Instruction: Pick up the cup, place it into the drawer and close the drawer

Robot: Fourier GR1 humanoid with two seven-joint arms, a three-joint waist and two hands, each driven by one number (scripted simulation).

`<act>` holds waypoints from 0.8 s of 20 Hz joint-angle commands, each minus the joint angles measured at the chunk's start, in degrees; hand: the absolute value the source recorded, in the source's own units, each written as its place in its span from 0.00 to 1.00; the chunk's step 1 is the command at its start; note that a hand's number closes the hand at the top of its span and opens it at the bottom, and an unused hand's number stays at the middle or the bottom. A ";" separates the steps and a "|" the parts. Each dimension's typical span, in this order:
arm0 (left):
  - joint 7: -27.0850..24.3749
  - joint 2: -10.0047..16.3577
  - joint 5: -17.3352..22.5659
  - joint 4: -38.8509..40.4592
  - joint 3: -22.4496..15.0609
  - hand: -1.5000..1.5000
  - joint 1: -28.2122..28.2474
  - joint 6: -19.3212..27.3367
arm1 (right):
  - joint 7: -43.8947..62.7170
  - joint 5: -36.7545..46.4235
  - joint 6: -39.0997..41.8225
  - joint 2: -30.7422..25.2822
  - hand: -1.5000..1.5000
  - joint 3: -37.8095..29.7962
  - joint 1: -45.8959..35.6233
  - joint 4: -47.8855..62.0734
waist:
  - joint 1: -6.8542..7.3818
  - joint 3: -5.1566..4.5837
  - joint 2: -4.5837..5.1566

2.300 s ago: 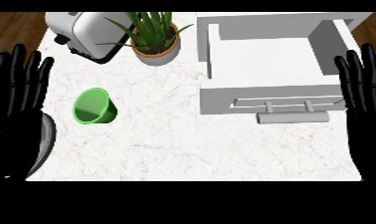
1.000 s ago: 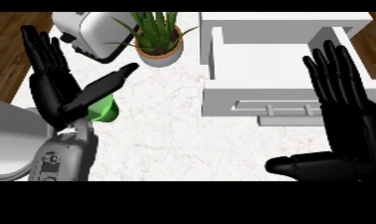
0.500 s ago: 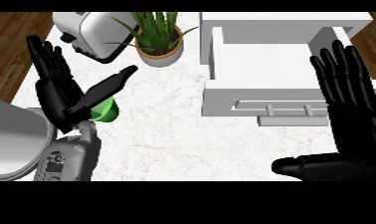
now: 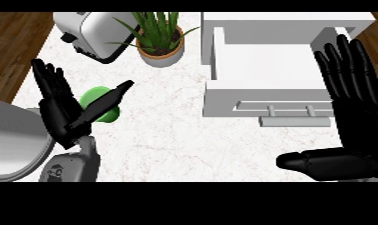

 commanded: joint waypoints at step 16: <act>-22.05 0.09 15.91 19.59 8.79 0.00 4.43 -9.73 | 3.32 -1.16 0.97 -0.70 0.00 -0.94 -0.71 -2.88 | -0.08 -0.02 0.01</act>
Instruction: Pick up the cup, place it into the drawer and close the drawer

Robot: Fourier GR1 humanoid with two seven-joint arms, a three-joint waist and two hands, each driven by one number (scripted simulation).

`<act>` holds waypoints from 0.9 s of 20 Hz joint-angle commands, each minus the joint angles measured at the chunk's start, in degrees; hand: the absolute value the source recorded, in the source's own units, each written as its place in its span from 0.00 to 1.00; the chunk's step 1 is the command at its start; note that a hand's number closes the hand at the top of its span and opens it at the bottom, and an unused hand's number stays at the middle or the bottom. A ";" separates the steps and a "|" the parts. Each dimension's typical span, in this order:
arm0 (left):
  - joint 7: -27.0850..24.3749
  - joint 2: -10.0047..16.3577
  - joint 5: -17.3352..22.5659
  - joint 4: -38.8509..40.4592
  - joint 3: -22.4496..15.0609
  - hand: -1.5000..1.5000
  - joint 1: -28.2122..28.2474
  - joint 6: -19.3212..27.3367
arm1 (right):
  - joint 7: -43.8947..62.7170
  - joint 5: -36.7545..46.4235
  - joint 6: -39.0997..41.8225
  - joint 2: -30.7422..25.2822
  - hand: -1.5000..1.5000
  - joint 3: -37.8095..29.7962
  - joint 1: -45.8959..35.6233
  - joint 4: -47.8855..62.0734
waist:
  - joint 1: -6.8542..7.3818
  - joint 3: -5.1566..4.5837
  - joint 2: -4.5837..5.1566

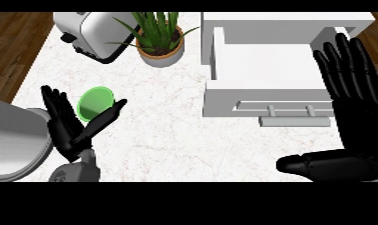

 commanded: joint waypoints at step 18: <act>-21.22 -0.06 12.52 24.37 6.52 0.00 -5.05 -6.68 | 0.96 -4.14 3.04 -1.67 0.00 -3.61 1.14 -0.58 | -0.14 0.00 0.02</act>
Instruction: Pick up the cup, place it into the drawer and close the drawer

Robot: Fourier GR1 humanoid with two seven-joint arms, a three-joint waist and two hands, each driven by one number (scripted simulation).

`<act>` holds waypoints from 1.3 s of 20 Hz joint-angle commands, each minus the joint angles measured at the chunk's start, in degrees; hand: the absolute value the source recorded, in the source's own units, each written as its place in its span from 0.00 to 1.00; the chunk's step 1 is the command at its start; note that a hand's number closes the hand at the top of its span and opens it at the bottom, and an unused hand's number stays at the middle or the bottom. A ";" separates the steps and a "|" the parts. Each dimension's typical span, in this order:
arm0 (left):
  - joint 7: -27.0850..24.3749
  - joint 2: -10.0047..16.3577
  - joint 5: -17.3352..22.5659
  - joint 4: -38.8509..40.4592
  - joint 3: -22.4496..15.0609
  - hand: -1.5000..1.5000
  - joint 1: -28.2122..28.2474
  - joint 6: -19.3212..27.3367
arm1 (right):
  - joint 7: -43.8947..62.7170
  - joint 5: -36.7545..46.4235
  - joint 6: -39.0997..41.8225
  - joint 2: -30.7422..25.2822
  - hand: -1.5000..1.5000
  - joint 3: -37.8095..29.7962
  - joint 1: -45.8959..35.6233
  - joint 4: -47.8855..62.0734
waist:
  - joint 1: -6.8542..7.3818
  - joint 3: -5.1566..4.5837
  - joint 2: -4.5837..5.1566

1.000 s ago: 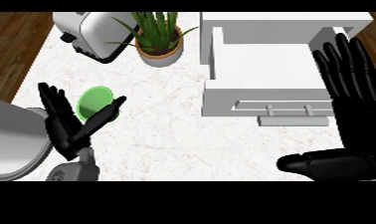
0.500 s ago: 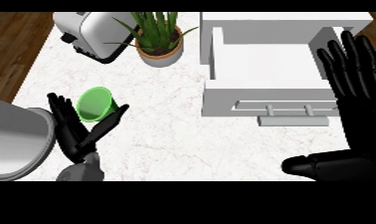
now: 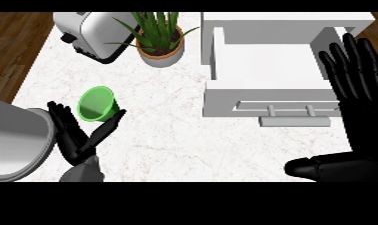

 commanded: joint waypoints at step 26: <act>-11.09 5.77 7.76 26.64 8.01 0.00 -14.18 -15.65 | 2.83 -0.78 0.42 -0.24 0.00 -0.34 0.03 -3.03 | -0.12 -0.06 0.04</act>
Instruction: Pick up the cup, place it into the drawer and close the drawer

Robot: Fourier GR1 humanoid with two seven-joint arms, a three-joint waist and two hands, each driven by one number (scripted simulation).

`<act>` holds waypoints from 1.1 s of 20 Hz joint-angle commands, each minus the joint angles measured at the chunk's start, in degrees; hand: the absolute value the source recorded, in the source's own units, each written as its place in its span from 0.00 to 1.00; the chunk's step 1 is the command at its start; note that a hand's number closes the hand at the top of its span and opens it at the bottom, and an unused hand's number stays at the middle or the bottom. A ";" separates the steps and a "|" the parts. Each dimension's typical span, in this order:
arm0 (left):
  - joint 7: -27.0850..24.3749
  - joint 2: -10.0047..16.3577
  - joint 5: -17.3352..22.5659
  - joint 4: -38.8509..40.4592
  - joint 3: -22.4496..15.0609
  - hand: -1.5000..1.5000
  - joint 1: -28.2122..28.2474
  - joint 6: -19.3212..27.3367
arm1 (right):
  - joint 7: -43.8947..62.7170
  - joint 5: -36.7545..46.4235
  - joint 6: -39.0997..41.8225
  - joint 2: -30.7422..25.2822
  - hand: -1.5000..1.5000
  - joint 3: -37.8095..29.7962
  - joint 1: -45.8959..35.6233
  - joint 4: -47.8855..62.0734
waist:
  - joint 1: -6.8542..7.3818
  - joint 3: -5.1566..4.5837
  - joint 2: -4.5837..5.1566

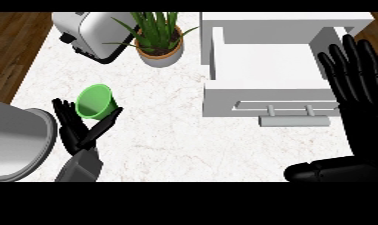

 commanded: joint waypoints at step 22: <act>-15.17 1.13 -0.32 8.18 1.91 1.00 -5.08 -9.87 | -1.04 1.01 -0.24 0.23 0.00 -0.30 -0.63 1.22 | 0.12 0.01 0.01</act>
